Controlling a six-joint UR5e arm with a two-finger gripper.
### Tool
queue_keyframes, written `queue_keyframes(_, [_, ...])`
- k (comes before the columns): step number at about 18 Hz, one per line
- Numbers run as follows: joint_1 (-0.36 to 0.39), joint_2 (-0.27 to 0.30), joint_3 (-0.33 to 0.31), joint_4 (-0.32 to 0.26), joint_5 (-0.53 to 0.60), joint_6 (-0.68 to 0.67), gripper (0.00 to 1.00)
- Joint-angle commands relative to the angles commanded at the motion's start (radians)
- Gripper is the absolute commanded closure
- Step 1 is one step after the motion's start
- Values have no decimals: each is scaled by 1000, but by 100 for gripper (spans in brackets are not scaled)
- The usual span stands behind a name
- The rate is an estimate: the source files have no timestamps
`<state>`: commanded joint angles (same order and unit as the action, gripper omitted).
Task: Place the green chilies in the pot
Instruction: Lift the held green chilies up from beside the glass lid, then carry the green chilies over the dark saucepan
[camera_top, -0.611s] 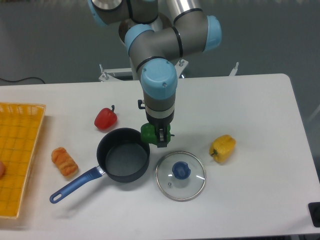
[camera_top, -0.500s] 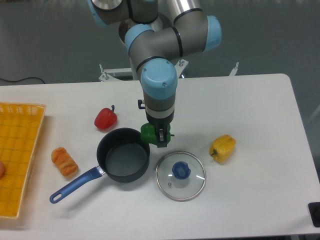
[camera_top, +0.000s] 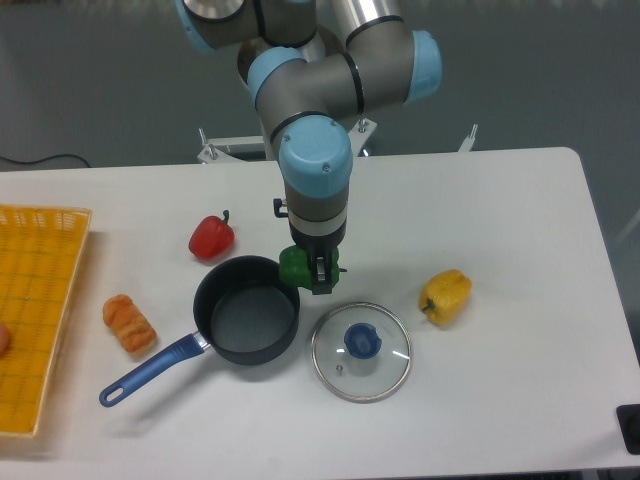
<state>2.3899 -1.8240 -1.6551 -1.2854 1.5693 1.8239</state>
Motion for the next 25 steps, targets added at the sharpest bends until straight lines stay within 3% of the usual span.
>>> queue_keyframes(17, [-135, 14, -6, -15, -8, -208, 51])
queue_keyframes(21, [-173, 29, -46, -5, -8, -244, 50])
queue_keyframes(25, [-184, 6, -37, 0, -8, -285, 50])
